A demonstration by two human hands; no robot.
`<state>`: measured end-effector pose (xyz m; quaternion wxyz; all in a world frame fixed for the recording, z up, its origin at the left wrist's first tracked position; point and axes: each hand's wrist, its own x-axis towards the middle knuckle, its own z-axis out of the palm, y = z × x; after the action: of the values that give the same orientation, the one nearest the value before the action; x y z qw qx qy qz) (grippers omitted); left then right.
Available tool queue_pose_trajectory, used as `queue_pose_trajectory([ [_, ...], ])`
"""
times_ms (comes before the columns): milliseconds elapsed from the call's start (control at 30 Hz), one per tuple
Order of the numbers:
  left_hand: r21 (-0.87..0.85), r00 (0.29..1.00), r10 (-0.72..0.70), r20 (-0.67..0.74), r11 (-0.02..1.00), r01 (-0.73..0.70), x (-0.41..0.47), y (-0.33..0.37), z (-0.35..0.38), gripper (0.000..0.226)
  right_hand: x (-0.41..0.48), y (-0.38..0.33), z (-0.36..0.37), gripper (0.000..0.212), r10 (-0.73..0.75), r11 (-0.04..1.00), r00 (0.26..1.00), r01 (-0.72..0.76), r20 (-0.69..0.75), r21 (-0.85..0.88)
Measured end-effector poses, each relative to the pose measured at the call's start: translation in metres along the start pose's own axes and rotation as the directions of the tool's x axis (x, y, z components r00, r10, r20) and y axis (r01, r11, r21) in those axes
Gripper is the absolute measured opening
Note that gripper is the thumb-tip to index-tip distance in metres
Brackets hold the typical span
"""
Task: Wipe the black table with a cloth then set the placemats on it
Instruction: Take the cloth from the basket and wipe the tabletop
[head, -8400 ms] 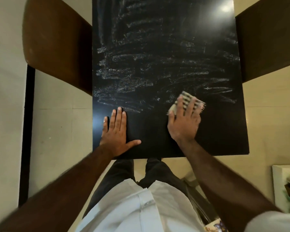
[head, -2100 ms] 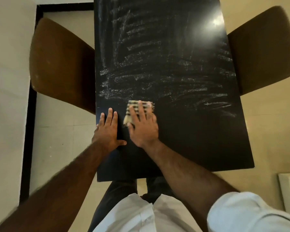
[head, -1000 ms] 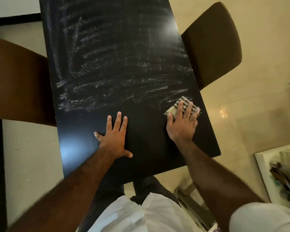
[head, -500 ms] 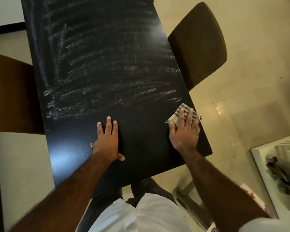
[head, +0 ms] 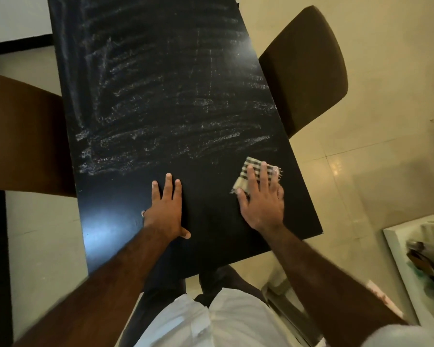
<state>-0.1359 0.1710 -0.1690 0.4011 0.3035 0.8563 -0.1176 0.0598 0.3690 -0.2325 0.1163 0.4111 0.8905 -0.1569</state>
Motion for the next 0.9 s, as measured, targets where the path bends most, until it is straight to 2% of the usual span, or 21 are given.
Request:
queue_pose_trajectory([
  [100,0.009,1.000,-0.006,0.004,1.000,0.006,0.002,0.001,0.000,0.166,0.007,0.033,-0.009,0.086,0.194,0.980,0.981,-0.192,-0.026,0.048],
  [200,0.026,1.000,-0.019,0.010,0.999,0.019,0.002,0.004,0.000,0.167,0.023,0.025,-0.013,0.086,0.279,0.958,0.960,-0.277,-0.029,0.067],
  [300,0.024,1.000,-0.022,0.001,0.999,0.022,0.003,0.004,0.001,0.167,0.033,-0.022,-0.010,0.085,0.165,0.986,0.985,-0.164,-0.047,0.029],
  [467,0.022,1.000,-0.011,-0.008,1.000,0.011,-0.001,0.000,0.002,0.169,0.011,-0.111,0.016,0.084,-0.105,0.995,0.994,0.105,0.025,-0.003],
  [600,0.011,1.000,0.027,-0.012,1.000,-0.026,-0.003,-0.012,-0.001,0.166,0.000,-0.106,0.017,0.085,-0.187,0.982,0.979,0.188,0.085,-0.007],
  [700,-0.028,0.999,0.008,-0.047,1.000,-0.009,-0.008,-0.028,0.002,0.160,-0.002,-0.065,0.009,0.087,-0.072,0.997,0.996,0.073,0.055,-0.022],
  [800,-0.129,0.988,-0.112,-0.101,0.987,0.099,-0.013,-0.056,0.010,0.157,0.002,-0.030,0.000,0.088,0.101,0.995,0.995,-0.101,0.023,-0.003],
  [900,-0.192,0.978,-0.184,-0.096,0.968,0.163,-0.017,-0.082,0.012,0.154,0.014,-0.042,-0.004,0.086,0.195,0.981,0.981,-0.196,0.016,0.006],
])
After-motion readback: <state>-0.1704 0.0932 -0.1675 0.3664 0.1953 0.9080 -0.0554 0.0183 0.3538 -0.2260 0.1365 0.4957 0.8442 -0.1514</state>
